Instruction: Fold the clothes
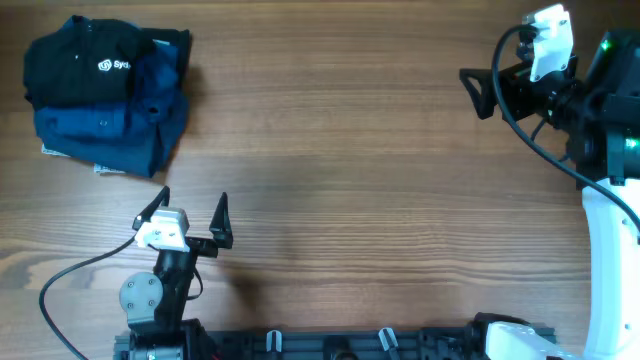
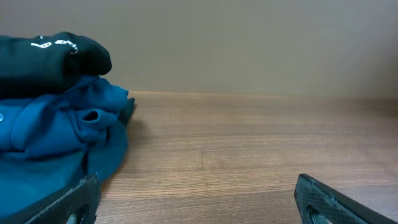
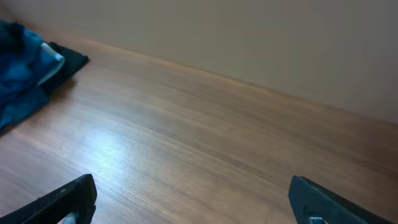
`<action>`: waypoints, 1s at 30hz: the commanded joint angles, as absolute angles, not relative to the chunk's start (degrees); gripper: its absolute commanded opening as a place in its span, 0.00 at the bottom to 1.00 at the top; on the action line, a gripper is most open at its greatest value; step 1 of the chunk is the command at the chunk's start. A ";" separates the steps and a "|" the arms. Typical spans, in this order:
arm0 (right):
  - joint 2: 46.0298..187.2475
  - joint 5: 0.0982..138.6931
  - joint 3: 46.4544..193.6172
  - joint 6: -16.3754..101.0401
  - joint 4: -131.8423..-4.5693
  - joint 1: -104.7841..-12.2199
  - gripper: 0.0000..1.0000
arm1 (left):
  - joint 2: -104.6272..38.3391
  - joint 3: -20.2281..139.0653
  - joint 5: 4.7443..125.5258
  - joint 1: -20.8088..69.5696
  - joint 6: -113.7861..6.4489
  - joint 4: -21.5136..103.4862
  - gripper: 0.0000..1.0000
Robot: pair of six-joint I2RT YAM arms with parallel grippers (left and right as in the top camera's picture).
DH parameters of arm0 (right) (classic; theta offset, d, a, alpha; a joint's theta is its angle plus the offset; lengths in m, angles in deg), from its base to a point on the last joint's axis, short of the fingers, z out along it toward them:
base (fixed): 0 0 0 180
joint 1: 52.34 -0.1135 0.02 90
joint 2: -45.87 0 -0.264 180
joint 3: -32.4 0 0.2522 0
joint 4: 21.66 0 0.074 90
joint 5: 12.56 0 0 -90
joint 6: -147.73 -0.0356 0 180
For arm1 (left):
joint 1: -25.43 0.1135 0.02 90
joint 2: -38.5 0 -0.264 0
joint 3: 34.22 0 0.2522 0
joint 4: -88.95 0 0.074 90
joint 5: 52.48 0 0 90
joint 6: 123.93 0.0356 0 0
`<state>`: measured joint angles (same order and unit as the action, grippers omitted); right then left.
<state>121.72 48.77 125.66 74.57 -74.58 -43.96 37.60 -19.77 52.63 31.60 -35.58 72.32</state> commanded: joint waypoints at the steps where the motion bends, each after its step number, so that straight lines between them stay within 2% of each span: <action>1: 121.24 50.81 126.25 74.40 -76.37 -44.24 1.00 | 37.57 -20.14 53.14 31.98 -36.30 72.32 1.00; 5: 114.81 56.07 122.52 69.59 -68.68 -44.81 1.00 | 37.57 -20.14 53.14 31.98 -36.30 72.32 1.00; 11: 98.05 73.73 104.05 55.84 -43.78 -47.78 1.00 | 37.57 -20.14 53.14 31.98 -36.30 72.34 1.00; 15: 87.12 74.89 87.83 53.04 -26.03 -47.78 1.00 | 37.57 -20.14 53.14 31.98 -36.30 72.34 1.00; 17: 82.22 74.78 80.81 52.85 -20.98 -47.78 1.00 | 37.57 -20.14 53.14 31.98 -36.30 72.32 1.00; 23: 67.23 74.85 63.98 50.35 -20.57 -47.91 1.00 | 37.57 -20.14 53.14 31.98 -36.30 72.32 1.00; 30: 53.48 74.65 51.42 47.64 -22.62 -47.96 1.00 | 37.57 -20.14 53.14 31.98 -36.30 72.32 1.00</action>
